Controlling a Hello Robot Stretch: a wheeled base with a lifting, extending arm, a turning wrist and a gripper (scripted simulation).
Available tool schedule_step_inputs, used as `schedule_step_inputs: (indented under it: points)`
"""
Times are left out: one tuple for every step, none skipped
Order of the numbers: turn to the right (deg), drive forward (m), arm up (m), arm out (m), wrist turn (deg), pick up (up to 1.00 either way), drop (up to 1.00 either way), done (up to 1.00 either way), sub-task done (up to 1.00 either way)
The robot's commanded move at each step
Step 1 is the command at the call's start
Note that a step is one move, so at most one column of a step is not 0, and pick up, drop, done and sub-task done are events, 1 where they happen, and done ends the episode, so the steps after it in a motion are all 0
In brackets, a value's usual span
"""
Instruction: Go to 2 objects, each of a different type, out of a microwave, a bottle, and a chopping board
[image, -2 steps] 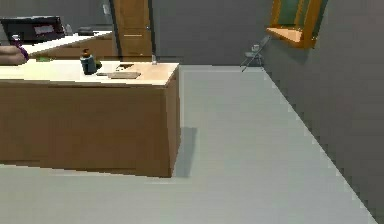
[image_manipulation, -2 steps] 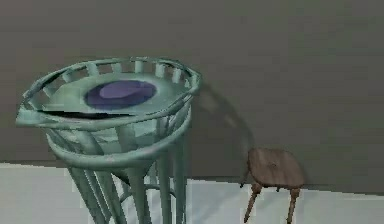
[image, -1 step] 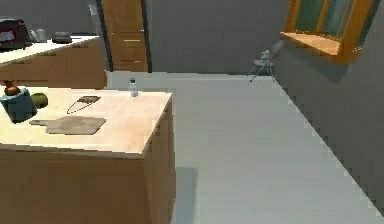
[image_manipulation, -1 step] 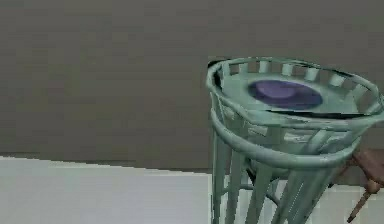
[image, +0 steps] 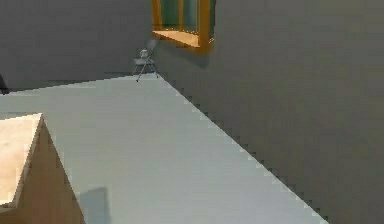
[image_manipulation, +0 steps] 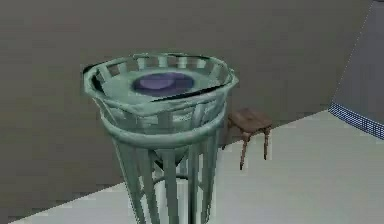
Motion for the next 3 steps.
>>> schedule_step_inputs:
  points:
    - [0.0,0.35,0.0,0.0,0.0,0.0,0.0,0.0,0.0]
    - [-45.0,0.0,0.0,0.0,0.0,0.0,0.0,0.0,0.0]
    - [-36.0,0.0,0.0,0.0,0.0,0.0,0.0,0.0,0.0]
